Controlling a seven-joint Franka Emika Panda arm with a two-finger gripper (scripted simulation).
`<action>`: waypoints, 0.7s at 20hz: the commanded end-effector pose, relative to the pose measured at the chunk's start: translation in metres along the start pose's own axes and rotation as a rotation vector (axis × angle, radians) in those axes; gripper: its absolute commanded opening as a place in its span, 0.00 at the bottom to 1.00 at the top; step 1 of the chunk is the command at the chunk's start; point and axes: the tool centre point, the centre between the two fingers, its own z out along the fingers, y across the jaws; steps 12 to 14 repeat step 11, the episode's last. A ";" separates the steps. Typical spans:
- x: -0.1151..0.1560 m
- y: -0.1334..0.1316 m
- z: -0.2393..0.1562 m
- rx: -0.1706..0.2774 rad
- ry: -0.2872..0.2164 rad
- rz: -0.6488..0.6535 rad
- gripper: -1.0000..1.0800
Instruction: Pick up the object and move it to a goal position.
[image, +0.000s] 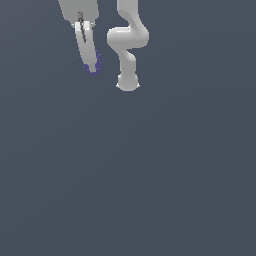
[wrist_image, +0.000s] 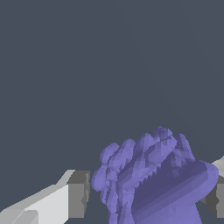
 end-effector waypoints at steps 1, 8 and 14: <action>0.003 0.003 -0.010 -0.001 0.000 -0.001 0.00; 0.006 0.005 -0.019 -0.001 0.000 -0.002 0.00; 0.005 0.004 -0.017 -0.001 0.000 -0.002 0.00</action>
